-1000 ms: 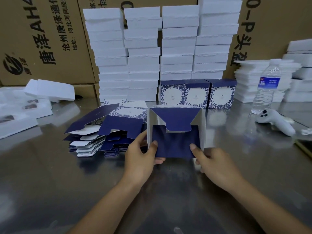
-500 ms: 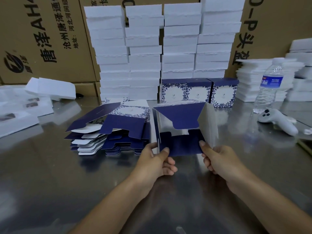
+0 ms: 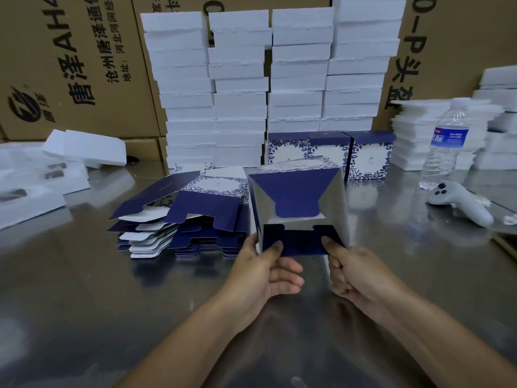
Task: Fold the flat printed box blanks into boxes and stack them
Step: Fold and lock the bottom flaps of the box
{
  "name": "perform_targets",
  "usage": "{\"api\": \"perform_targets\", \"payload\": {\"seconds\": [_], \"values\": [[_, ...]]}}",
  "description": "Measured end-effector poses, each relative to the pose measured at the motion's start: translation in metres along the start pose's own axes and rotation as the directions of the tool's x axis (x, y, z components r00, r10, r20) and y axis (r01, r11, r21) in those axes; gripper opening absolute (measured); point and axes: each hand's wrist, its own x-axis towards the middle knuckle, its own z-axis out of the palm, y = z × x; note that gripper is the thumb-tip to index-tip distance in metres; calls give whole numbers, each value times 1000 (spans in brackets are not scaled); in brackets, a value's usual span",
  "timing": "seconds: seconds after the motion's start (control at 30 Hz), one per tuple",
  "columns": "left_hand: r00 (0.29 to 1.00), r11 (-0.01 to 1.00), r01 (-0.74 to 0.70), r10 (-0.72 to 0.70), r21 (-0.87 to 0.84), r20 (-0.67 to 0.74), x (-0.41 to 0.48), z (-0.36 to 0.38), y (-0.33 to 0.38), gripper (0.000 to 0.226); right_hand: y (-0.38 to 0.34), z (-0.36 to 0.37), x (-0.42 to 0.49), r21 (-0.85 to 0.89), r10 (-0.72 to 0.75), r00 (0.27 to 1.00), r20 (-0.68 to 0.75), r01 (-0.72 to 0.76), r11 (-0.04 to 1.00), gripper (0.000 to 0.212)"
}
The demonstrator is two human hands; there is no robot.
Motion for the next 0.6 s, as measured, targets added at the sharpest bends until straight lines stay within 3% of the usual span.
{"api": "perform_targets", "payload": {"seconds": [0.2,0.5,0.6], "values": [[1000,999,-11,11,40,2,1,0,-1,17,2,6,-1,34,-15,1000,-12,15,999,47],[1000,1000,21,-21,8,-16,1,1,-6,46,-1,2,-4,110,63,990,127,-77,991,47],[1000,999,11,-11,33,-29,1,1,-5,38,-1,4,-6,102,54,992,118,-66,993,48]]}}
